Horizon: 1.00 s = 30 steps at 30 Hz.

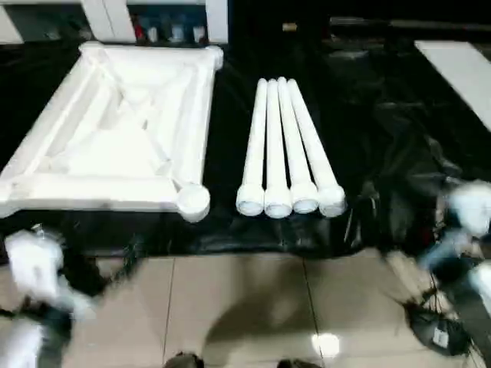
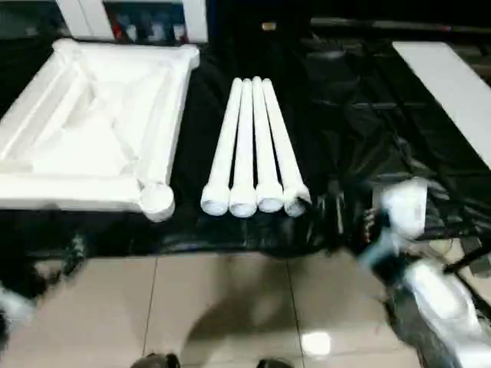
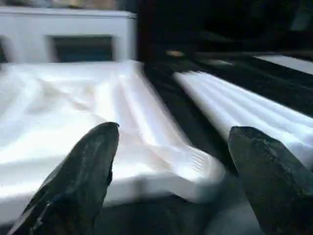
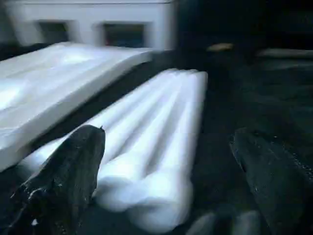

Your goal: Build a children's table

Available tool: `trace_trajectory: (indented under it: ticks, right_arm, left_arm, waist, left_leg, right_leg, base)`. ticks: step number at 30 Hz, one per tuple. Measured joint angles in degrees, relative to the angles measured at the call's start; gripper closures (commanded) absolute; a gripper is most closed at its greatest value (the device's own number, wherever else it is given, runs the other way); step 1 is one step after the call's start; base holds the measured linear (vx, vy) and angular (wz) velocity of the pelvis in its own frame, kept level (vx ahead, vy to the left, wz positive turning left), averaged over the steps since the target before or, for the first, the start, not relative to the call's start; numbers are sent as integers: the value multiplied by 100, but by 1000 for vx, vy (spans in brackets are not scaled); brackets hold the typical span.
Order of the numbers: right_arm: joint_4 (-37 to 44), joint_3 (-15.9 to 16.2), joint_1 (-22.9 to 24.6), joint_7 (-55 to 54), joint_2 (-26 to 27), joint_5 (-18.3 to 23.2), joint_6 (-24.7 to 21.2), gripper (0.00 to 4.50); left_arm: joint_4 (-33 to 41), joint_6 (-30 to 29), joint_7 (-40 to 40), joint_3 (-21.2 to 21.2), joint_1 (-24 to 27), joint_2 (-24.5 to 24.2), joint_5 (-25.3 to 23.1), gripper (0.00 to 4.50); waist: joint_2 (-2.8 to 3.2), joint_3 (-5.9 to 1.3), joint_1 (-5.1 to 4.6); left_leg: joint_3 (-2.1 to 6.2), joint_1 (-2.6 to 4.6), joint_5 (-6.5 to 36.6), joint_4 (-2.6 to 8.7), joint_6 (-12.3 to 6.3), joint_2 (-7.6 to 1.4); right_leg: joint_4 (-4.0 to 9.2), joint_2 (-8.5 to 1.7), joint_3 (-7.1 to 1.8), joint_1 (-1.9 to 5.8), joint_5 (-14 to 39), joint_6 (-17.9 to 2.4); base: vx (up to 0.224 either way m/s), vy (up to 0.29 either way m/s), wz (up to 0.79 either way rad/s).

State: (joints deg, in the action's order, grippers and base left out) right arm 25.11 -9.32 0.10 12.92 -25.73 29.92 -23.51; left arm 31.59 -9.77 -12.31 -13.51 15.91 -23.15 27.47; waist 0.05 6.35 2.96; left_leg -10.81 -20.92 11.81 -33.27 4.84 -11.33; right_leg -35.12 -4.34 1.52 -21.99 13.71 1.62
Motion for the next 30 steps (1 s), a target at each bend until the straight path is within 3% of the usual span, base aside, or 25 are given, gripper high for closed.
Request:
trace_trajectory:
  ticks: [4,6,10,13,17,20,26,27,28,29,30]
  right_arm:
    - [-424,120,-583,-466,376,-413,43,0]
    - [-564,311,-714,-601,437,-664,44,0]
    - [-1215,775,-1201,-766,633,-1436,463,0]
    - [-1611,872,-1419,-925,729,-1558,435,0]
    - [-1860,968,-1551,-873,1198,-1352,334,0]
    - [-1858,1089,-1537,-858,1337,-1385,343,0]
    - [-1859,1304,-1352,-878,1322,-1731,568,0]
    - [-1864,1304,-1350,-885,1307,-1762,598,0]
    - [-1865,1288,-1350,-883,1269,-1824,630,0]
    - [-1866,1260,-1350,-878,1272,-1836,640,0]
    - [-1865,1207,-1350,-872,1303,-1835,661,0]
  left_arm:
    - [-197,-178,494,44,-814,169,-169,4]
    - [-337,-300,605,112,-1092,177,-273,4]
    - [-1125,-716,1139,332,-2019,363,-912,4]
    - [-1617,-437,926,624,-2223,469,-1030,4]
    - [-2203,-280,1025,998,-2390,589,-1450,4]
    - [-2295,-309,1210,1267,-2353,692,-1863,4]
    - [-2335,-297,1255,1417,-2334,807,-2044,4]
    - [-2369,-282,1256,1426,-2358,821,-2064,4]
    - [-2405,-271,1256,1455,-2388,863,-2096,4]
    - [-2408,-265,1256,1463,-2397,897,-2113,4]
    - [-2407,-251,1258,1472,-2408,928,-2158,4]
  waist:
    - [22,-45,-7]
    - [24,-53,-7]
    - [29,-105,23]
    - [18,-138,35]
    - [35,-146,31]
    - [35,-147,39]
    - [25,-151,95]
    - [25,-152,112]
    - [41,-159,175]
    - [56,-167,208]
    - [109,-192,251]
  left_leg:
    - [28,-1,-5,-49,7,-5]
    - [39,-3,-5,-79,7,-5]
    - [55,-7,-20,-109,-15,-5]
    - [57,-12,-30,-124,-30,-3]
    - [60,-17,-45,-125,-46,-2]
    - [63,-20,-47,-127,-48,-2]
    - [51,-61,-69,-131,-114,35]
    - [76,-79,-63,-159,-189,42]
    - [135,-133,18,-285,-373,95]
    - [235,-199,94,-438,-552,156]
    - [346,-307,173,-564,-673,184]
  right_leg:
    - [-50,9,-1,4,-5,-9]
    - [-82,9,-1,2,-2,-13]
    - [-111,9,5,1,-27,-32]
    - [-110,6,1,3,-47,-30]
    - [-109,5,2,-1,-71,-32]
    - [-108,5,3,-1,-75,-32]
    - [-96,-16,-14,-2,-78,-26]
    - [-84,-33,-39,-3,-87,-7]
    - [-79,-60,-67,-3,-96,28]
    - [-77,-86,-82,-1,-101,68]
    - [-55,-109,-88,4,-119,120]
  base:
    - [-32,-7,0]
    - [0,0,0]
    - [0,0,0]
    - [0,0,0]
    - [0,0,0]
    - [0,0,0]
    - [0,0,0]
    - [-5,53,0]
    - [-9,105,-7]
    - [-9,105,-7]
    - [-12,165,-6]
